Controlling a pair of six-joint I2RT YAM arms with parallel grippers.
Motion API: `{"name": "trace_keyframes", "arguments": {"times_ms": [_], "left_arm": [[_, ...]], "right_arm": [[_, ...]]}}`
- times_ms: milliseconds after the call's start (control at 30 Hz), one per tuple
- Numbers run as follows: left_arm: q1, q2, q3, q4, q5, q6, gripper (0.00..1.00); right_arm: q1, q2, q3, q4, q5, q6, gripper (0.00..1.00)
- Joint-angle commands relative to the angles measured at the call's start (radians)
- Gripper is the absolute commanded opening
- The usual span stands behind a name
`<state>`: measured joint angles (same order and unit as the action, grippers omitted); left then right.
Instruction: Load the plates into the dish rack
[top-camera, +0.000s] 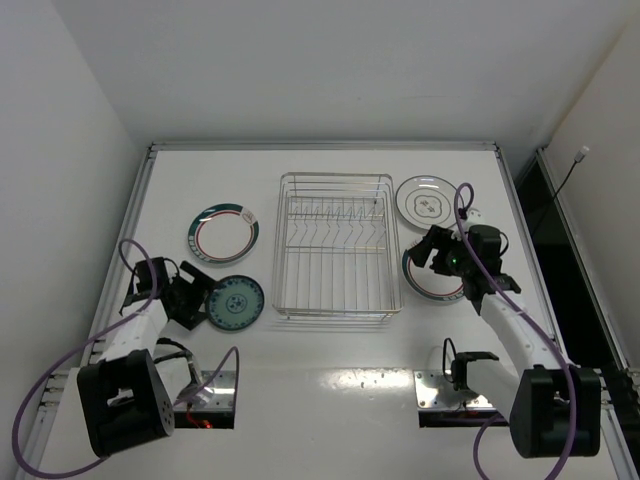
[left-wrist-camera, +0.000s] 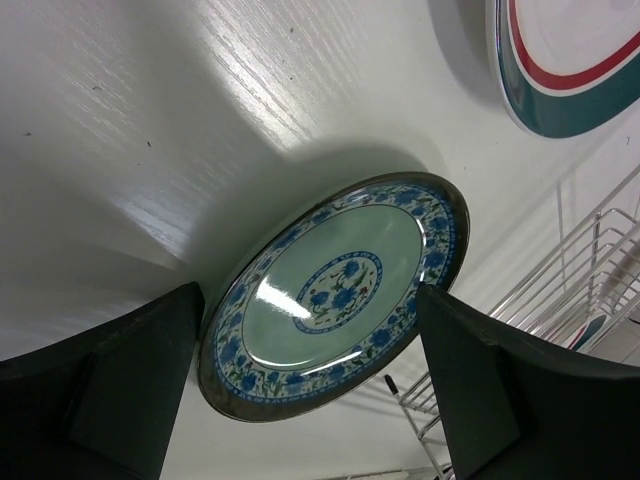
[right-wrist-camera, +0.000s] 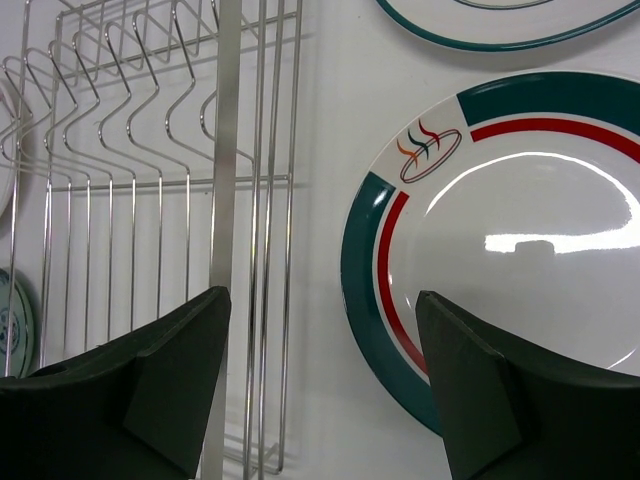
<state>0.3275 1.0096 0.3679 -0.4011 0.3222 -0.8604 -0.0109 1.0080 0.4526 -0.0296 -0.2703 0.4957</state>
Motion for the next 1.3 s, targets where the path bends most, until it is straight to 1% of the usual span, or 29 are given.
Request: {"name": "trace_keyframes", "arguments": {"times_ms": [0,33,100,133,267,500,667,833,967,1067,1100,1233,1267], "left_arm": [[0.012,0.021,0.002,0.03,0.037,0.011,0.84],[0.012,0.033,0.002,0.041,0.037,0.02,0.83],[0.002,0.043,-0.007,0.051,0.066,0.02,0.76],[0.002,0.043,-0.007,0.067,0.077,0.029,0.65],[-0.021,0.032,-0.007,0.067,0.097,0.038,0.44],[-0.054,0.009,-0.026,0.096,0.132,0.038,0.43],[-0.11,0.059,-0.035,0.107,0.112,0.038,0.53],[-0.153,0.06,-0.078,0.156,0.066,0.017,0.53],[-0.162,0.06,-0.127,0.235,0.066,0.008,0.53],[-0.162,0.06,-0.139,0.284,0.077,0.008,0.41],[-0.162,0.06,-0.148,0.297,0.086,0.018,0.29],[-0.162,0.047,-0.149,0.297,0.097,0.027,0.12],[-0.162,0.032,-0.149,0.297,0.097,0.027,0.1]], "right_arm": [[-0.003,0.007,0.0,0.057,-0.015,-0.016,0.72],[-0.003,0.007,0.0,0.048,-0.015,-0.016,0.72],[-0.003,0.017,0.0,0.048,-0.015,-0.016,0.72],[-0.003,0.017,0.0,0.048,-0.015,-0.016,0.72],[-0.003,0.027,0.0,0.048,-0.015,-0.016,0.72],[-0.012,0.046,0.009,0.039,-0.006,-0.016,0.72],[-0.012,0.046,0.018,0.03,-0.006,-0.016,0.72],[-0.012,0.046,0.018,0.03,-0.006,-0.016,0.72],[-0.012,0.046,0.018,0.03,-0.006,-0.016,0.72],[-0.012,0.055,0.018,0.03,-0.006,-0.016,0.72],[-0.012,0.055,0.018,0.03,-0.006,-0.016,0.72],[-0.012,0.064,0.018,0.03,-0.006,-0.016,0.72],[-0.012,0.064,0.018,0.03,-0.006,-0.016,0.72]]}}
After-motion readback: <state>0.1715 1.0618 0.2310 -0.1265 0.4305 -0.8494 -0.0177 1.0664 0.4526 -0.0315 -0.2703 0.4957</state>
